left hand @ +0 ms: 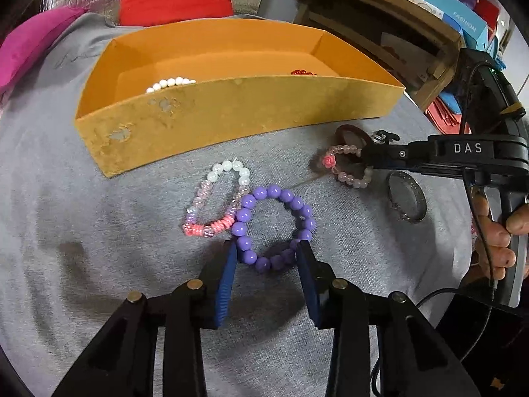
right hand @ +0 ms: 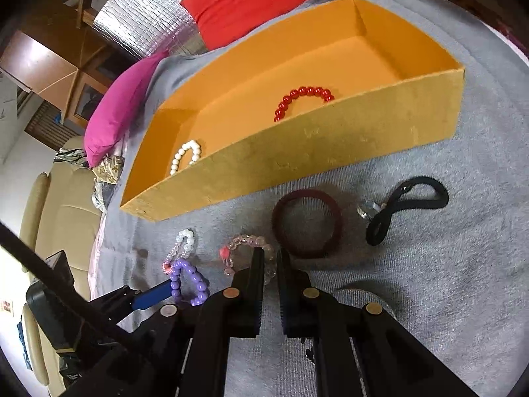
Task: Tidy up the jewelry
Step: 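Grasp the purple bead bracelet with the left gripper while the right gripper grasps the small pink-and-white bracelet, then lift both held bracelets and carry them over the orange box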
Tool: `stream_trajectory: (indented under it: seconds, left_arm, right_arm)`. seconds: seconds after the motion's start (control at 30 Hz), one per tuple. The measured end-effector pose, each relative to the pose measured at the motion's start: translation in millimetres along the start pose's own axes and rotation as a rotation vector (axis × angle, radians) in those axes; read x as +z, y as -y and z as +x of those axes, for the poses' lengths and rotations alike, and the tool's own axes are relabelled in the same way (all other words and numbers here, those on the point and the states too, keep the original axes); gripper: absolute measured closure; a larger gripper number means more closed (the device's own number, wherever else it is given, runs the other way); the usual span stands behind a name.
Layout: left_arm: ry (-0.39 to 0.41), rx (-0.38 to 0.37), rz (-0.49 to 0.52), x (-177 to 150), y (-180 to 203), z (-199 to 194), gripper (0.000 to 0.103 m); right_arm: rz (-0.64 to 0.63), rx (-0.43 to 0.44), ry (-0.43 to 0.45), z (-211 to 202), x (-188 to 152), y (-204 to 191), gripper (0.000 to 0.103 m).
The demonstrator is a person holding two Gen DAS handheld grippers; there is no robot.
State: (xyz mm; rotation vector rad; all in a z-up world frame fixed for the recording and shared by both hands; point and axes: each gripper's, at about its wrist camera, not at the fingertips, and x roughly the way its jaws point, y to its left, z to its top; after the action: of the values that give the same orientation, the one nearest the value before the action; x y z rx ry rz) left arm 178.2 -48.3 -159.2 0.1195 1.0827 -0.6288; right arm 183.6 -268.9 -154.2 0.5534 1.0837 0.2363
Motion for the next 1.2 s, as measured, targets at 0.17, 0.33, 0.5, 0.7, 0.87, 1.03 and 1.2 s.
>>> stream_trajectory:
  seconds: [0.17,0.33,0.5,0.7,0.87,1.03,1.2]
  left_arm:
    - [0.007,-0.011,0.007,0.9,1.4,0.6,0.075]
    - [0.012,-0.015,0.003,0.0,-1.1,1.4,0.074]
    - [0.022,-0.044,-0.050,-2.5,-11.9,-3.9,0.073]
    - [0.039,-0.049,-0.017,-1.0,-6.3,-2.8,0.082]
    - [0.044,-0.045,0.018,-2.1,1.9,-4.8,0.094]
    - [0.076,-0.044,0.021,-2.7,0.8,-17.5,0.094]
    - [0.124,-0.033,0.034,-4.9,5.3,-36.4,0.094]
  right_arm:
    - [0.001,0.004,-0.013,5.1,-1.6,-2.4,0.093]
    - [0.013,-0.005,-0.019,8.9,-0.5,-3.4,0.091]
    - [0.001,-0.006,-0.021,13.1,-1.4,-7.0,0.079]
    - [-0.088,-0.058,0.007,15.3,-6.0,-16.5,0.091]
    - [-0.118,-0.074,0.039,7.8,-5.8,-19.3,0.094]
    - [-0.111,-0.051,0.068,-2.7,-3.3,-17.3,0.094]
    - [-0.115,-0.028,0.086,-10.7,-3.5,-19.8,0.094]
